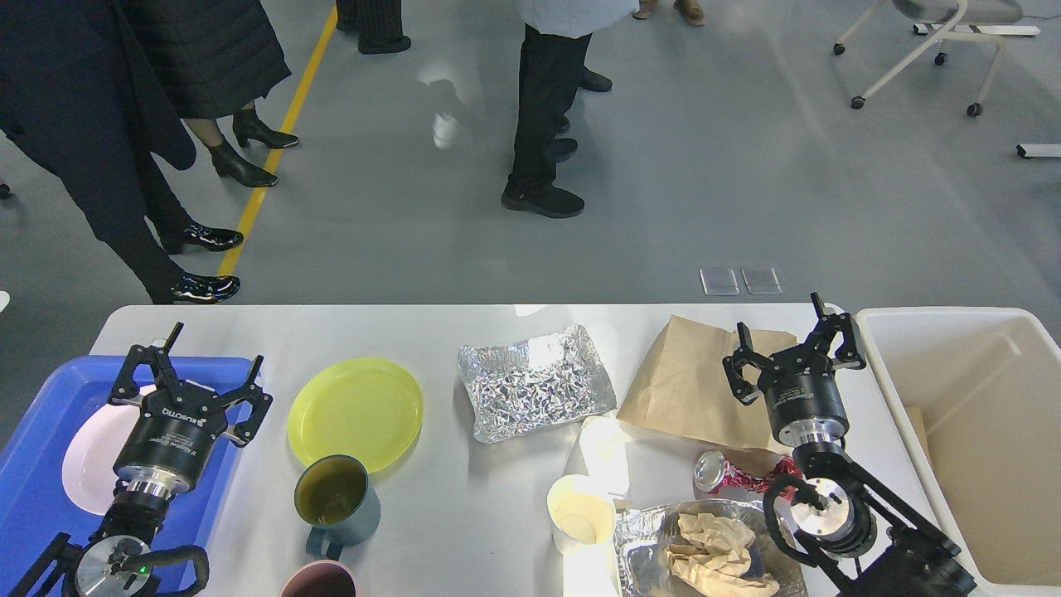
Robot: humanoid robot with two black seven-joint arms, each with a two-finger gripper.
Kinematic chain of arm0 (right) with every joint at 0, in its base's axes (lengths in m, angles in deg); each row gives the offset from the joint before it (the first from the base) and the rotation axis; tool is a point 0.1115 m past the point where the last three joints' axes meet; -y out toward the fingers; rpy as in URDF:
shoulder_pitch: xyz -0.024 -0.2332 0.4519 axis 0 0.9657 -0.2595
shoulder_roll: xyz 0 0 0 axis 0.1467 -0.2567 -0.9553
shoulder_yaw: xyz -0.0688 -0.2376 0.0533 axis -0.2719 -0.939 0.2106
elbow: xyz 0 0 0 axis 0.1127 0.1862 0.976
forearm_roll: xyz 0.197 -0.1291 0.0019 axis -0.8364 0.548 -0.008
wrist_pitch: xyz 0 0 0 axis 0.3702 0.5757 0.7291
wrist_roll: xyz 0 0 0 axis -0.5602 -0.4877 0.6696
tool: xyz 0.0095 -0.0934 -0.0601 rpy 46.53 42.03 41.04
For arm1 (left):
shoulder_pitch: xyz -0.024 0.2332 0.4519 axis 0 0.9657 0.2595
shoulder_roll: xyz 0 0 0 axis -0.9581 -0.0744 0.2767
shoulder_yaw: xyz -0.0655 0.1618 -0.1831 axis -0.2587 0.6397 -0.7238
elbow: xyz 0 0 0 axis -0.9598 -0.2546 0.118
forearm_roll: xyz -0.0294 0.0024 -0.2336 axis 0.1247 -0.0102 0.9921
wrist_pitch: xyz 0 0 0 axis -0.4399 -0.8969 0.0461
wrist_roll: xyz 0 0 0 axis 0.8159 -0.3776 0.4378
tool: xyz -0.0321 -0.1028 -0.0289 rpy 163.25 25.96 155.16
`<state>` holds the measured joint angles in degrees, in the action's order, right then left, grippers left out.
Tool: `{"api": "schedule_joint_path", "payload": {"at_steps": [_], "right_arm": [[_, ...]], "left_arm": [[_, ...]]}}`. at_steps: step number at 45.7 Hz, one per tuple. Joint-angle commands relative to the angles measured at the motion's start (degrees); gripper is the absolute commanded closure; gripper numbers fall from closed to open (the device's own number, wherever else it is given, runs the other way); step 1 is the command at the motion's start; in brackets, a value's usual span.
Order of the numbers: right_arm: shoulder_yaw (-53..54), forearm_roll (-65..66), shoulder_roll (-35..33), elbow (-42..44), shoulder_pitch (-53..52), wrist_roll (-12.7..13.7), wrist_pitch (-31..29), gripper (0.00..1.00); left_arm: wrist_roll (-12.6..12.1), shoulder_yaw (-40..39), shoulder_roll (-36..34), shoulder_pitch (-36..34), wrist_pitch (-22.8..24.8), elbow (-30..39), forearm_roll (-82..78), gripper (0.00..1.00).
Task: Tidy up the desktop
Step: 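Raise the left gripper up and away from the blue tray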
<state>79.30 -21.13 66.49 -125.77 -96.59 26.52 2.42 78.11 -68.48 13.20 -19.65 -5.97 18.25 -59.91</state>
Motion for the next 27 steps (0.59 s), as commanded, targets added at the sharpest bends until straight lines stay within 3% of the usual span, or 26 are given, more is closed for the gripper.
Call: {"api": "schedule_joint_path", "payload": {"at_steps": [1, 27], "right_arm": [[0.0, 0.0, 0.0, 0.0, 0.0, 0.0, 0.0, 0.0], [0.0, 0.0, 0.0, 0.0, 0.0, 0.0, 0.0, 0.0]], "left_arm": [[0.0, -0.1, 0.0, 0.0, 0.1, -0.1, 0.0, 0.04], [0.0, 0.9, -2.9, -0.3, -0.4, -0.4, 0.2, 0.04]]}}
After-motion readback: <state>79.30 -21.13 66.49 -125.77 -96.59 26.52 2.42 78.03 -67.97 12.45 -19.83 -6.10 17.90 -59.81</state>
